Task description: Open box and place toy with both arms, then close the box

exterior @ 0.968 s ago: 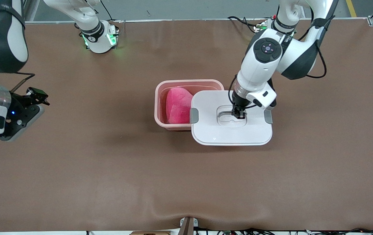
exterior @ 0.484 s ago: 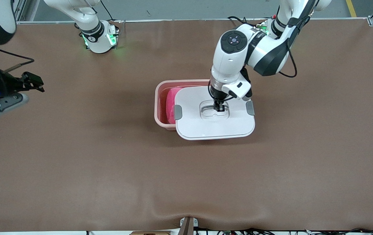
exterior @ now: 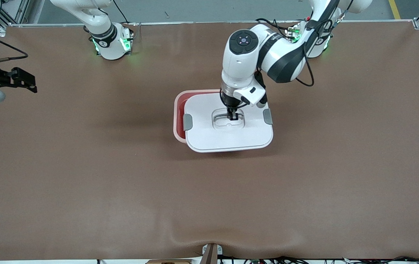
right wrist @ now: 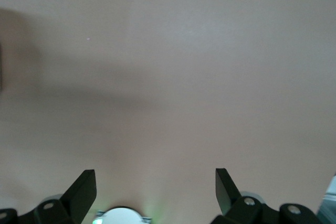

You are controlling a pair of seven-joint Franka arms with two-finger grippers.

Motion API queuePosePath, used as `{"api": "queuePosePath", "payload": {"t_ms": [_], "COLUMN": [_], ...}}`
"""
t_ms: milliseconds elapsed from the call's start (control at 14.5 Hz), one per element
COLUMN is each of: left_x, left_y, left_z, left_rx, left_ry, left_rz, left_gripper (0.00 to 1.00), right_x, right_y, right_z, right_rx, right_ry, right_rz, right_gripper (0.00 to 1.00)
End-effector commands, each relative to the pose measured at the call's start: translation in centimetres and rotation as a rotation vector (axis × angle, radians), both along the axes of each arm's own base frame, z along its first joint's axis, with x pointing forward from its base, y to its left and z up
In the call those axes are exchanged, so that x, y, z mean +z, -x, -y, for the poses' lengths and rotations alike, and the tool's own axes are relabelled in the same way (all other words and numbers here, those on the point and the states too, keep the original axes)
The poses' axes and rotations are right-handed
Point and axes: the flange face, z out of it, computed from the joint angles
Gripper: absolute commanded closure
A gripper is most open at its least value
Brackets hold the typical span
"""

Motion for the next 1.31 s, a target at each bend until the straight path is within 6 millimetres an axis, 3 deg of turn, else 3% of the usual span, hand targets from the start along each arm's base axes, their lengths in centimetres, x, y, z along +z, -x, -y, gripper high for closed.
{"api": "queuePosePath", "payload": {"t_ms": [0, 207, 484, 691, 1245], "left_x": [-0.2, -0.9, -1.3, -2.0, -3.2], "left_y": [-0.4, 1.3, 2.2, 3.0, 3.8], "left_z": [1.7, 4.1, 4.7, 5.0, 5.0], "left_rx": [0.010, -0.010, -0.007, -0.013, -0.017], "left_ry": [0.005, 0.005, 0.000, -0.012, -0.033], "left_rz": [0.014, 0.008, 0.004, -0.005, -0.021], "left_gripper": [1.00, 1.00, 1.00, 1.00, 1.00], "right_x": [1.3, 2.0, 4.2, 4.4, 4.2], "right_y": [2.3, 2.2, 1.9, -0.7, -0.9], "right_z": [-1.8, -2.4, -2.0, -1.7, -2.5], "right_rx": [-0.117, -0.207, -0.212, -0.202, -0.196], "right_ry": [-0.081, -0.078, -0.077, -0.083, -0.064], "right_rz": [0.010, 0.024, 0.061, 0.078, 0.078], "right_gripper": [0.00, 0.00, 0.00, 0.00, 0.00]}}
